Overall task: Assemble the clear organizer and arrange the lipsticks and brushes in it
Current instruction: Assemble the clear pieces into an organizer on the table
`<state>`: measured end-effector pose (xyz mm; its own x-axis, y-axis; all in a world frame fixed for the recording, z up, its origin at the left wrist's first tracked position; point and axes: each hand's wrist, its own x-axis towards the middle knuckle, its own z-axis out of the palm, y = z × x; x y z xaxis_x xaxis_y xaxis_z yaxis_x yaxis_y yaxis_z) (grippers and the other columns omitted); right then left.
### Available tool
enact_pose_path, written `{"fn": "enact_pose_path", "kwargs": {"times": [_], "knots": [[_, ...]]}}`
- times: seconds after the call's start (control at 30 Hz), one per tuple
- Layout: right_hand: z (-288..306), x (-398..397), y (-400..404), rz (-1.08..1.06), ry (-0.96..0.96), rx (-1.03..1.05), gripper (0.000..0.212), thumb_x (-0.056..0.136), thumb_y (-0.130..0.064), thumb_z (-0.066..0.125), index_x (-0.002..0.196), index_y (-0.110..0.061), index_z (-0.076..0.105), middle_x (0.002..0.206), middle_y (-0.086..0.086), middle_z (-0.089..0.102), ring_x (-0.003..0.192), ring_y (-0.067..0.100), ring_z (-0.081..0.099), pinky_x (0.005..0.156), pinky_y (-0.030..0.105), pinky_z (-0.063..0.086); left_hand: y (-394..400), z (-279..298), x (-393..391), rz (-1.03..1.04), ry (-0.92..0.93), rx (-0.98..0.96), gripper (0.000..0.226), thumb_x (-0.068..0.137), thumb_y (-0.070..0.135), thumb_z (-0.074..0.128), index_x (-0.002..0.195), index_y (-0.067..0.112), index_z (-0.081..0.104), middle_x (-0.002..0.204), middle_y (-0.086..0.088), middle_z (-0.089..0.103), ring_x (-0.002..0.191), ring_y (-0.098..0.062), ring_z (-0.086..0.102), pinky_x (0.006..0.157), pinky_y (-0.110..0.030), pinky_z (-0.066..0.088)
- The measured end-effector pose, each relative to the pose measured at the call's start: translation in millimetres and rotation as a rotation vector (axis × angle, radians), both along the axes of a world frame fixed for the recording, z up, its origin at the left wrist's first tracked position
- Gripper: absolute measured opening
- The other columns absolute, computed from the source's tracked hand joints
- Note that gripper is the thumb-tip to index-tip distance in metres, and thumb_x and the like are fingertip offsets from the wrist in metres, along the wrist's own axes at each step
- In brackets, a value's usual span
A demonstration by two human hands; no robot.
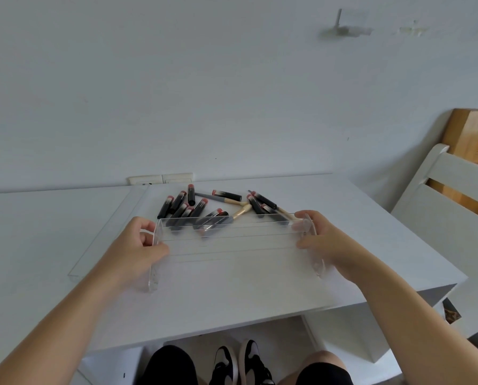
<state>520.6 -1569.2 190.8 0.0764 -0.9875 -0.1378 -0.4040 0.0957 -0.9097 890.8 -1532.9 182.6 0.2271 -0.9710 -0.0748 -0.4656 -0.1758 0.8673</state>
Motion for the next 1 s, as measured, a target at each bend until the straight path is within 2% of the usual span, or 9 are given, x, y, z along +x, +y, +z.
{"fn": "enact_pose_path", "kwargs": {"times": [0.17, 0.27, 0.33, 0.4, 0.5, 0.57, 0.67, 0.87, 1.0], "knots": [[2, 0, 1, -0.003, 0.015, 0.01, 0.056, 0.085, -0.001, 0.065, 0.129, -0.033, 0.053, 0.121, -0.007, 0.06, 0.106, 0.015, 0.058, 0.092, 0.032, 0.047, -1, 5, 1, -0.03, 0.015, 0.051, 0.031, 0.086, 0.016, 0.073, 0.101, 0.031, 0.051, 0.099, -0.017, 0.069, 0.078, -0.028, 0.061, 0.069, -0.037, 0.045], [4, -2, 3, 0.02, -0.015, 0.043, 0.052, 0.081, -0.013, 0.07, 0.127, -0.035, 0.056, 0.127, -0.006, 0.059, 0.115, 0.015, 0.056, 0.103, 0.035, 0.044, 0, 6, 0, -0.013, 0.057, 0.047, 0.034, 0.078, 0.026, 0.075, 0.102, 0.035, 0.053, 0.094, -0.01, 0.071, 0.076, -0.024, 0.061, 0.07, -0.036, 0.044], [7, -2, 3, 0.035, -0.088, 0.077, 0.039, 0.086, -0.022, 0.072, 0.12, -0.036, 0.06, 0.129, -0.008, 0.06, 0.117, 0.008, 0.053, 0.097, 0.028, 0.041, 0, 11, -2, 0.005, 0.113, 0.074, 0.04, 0.066, 0.039, 0.07, 0.104, 0.037, 0.056, 0.079, 0.005, 0.073, 0.071, -0.022, 0.059, 0.068, -0.034, 0.045], [10, 2, 2, -0.006, -0.072, 0.063, 0.029, 0.087, -0.044, 0.069, 0.114, -0.035, 0.064, 0.123, -0.012, 0.061, 0.117, 0.009, 0.053, 0.092, 0.026, 0.039, -4, 15, -5, 0.022, 0.149, 0.078, 0.044, 0.064, 0.05, 0.063, 0.104, 0.032, 0.061, 0.077, 0.006, 0.073, 0.067, -0.021, 0.057, 0.065, -0.033, 0.044], [4, 13, 1, -0.142, 0.01, 0.012, 0.044, 0.078, -0.066, 0.051, 0.1, -0.032, 0.068, 0.117, 0.005, 0.065, 0.095, 0.019, 0.058, 0.079, 0.032, 0.042, -7, 15, -10, 0.07, 0.122, 0.054, 0.041, 0.073, 0.062, 0.056, 0.093, 0.028, 0.065, 0.082, 0.001, 0.07, 0.068, -0.023, 0.057, 0.065, -0.034, 0.043], [-2, 19, 0, -0.202, 0.014, -0.007, 0.034, 0.087, -0.057, 0.043, 0.096, -0.034, 0.066, 0.117, 0.009, 0.063, 0.084, 0.018, 0.055, 0.071, 0.034, 0.04, -7, 10, -14, 0.097, 0.047, -0.008, 0.038, 0.086, 0.058, 0.052, 0.09, 0.023, 0.067, 0.084, -0.002, 0.068, 0.063, -0.021, 0.053, 0.063, -0.033, 0.041], [-8, 22, -3, -0.254, -0.006, -0.055, 0.026, 0.096, -0.048, 0.041, 0.097, -0.037, 0.065, 0.11, -0.005, 0.068, 0.09, 0.013, 0.057, 0.07, 0.03, 0.038, -8, 4, -17, 0.104, -0.017, -0.083, 0.037, 0.097, 0.048, 0.048, 0.094, 0.017, 0.067, 0.083, -0.002, 0.068, 0.058, -0.019, 0.049, 0.061, -0.032, 0.039], [-11, 22, -6, -0.295, -0.04, -0.071, 0.024, 0.096, -0.035, 0.044, 0.1, -0.037, 0.068, 0.106, -0.009, 0.069, 0.102, 0.016, 0.058, 0.074, 0.029, 0.039, -13, -2, -17, 0.121, 0.033, -0.122, 0.023, 0.094, 0.037, 0.052, 0.087, 0.023, 0.068, 0.073, -0.001, 0.063, 0.062, -0.02, 0.05, 0.059, -0.031, 0.034], [-11, 23, -6, -0.296, -0.036, -0.077, 0.026, 0.098, -0.038, 0.04, 0.103, -0.039, 0.066, 0.108, -0.011, 0.069, 0.103, 0.014, 0.058, 0.077, 0.031, 0.041, -14, -1, -19, 0.139, 0.024, -0.137, 0.023, 0.095, 0.036, 0.053, 0.086, 0.024, 0.069, 0.073, -0.003, 0.065, 0.061, -0.019, 0.05, 0.058, -0.03, 0.035]]}}
